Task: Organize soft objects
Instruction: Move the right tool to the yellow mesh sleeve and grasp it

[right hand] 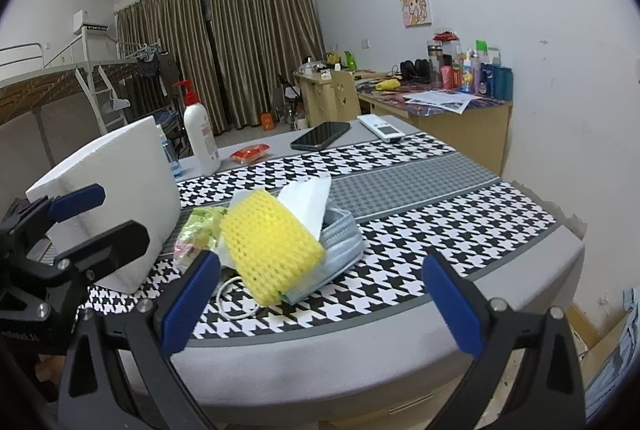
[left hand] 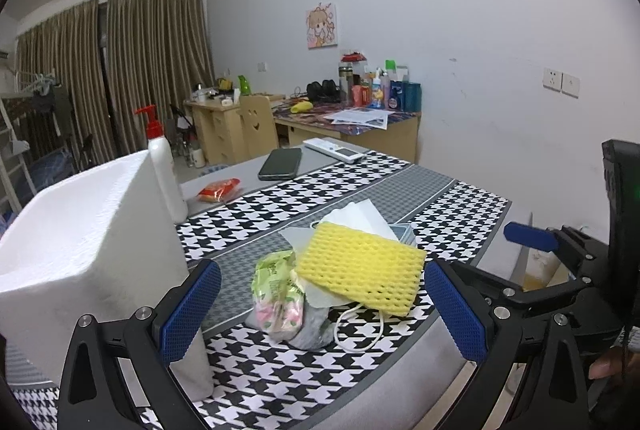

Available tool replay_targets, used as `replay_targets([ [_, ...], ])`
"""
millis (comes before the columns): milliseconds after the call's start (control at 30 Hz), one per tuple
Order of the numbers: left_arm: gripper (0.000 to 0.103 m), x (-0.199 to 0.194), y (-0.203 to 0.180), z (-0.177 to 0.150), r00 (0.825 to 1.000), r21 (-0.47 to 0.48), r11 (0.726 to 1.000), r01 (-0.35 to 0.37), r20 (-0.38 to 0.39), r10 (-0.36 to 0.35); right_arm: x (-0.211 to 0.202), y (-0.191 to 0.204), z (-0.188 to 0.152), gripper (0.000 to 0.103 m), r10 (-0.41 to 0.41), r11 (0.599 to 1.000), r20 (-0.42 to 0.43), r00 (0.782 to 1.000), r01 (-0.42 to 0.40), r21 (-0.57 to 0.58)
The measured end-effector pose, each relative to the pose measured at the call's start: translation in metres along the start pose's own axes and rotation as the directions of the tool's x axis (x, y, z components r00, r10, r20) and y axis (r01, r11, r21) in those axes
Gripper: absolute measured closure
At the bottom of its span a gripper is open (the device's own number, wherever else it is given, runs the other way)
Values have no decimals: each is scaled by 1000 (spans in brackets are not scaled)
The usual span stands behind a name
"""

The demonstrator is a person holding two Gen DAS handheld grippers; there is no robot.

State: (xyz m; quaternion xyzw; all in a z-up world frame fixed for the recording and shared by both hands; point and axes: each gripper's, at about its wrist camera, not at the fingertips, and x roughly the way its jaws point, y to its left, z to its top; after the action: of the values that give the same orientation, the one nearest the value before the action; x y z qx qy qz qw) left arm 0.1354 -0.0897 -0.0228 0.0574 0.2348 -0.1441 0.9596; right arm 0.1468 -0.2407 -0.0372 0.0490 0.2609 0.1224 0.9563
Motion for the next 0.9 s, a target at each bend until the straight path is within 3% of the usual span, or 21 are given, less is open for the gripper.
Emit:
replay_targets([
  [300,1,23,5,2,1000,8,1000,-11,-25,11,29,0,2,11,71,997,-70,995,-71,-4],
  [567,1,40,-1,2,999,29,1000,-3,-51,4,56,0,1,29,149,989,-137,979,-150,8],
  [633,1,42,-3,2,999,42,999,-1,-52,3,60,-2,-1,38,172,985,-152,973,-171,22],
  [767,1,46,-3,0,998,36,999,-7,-67,10,65,-3,-4,46,191,982,-170,967,-188,34],
  [833,1,48,-2,-1,997,33,999,-15,-73,17,65,-3,-3,58,207,978,-177,962,-203,39],
  [900,1,48,-2,-1,997,31,999,-21,-74,23,64,-3,-2,64,210,978,-175,962,-207,39],
])
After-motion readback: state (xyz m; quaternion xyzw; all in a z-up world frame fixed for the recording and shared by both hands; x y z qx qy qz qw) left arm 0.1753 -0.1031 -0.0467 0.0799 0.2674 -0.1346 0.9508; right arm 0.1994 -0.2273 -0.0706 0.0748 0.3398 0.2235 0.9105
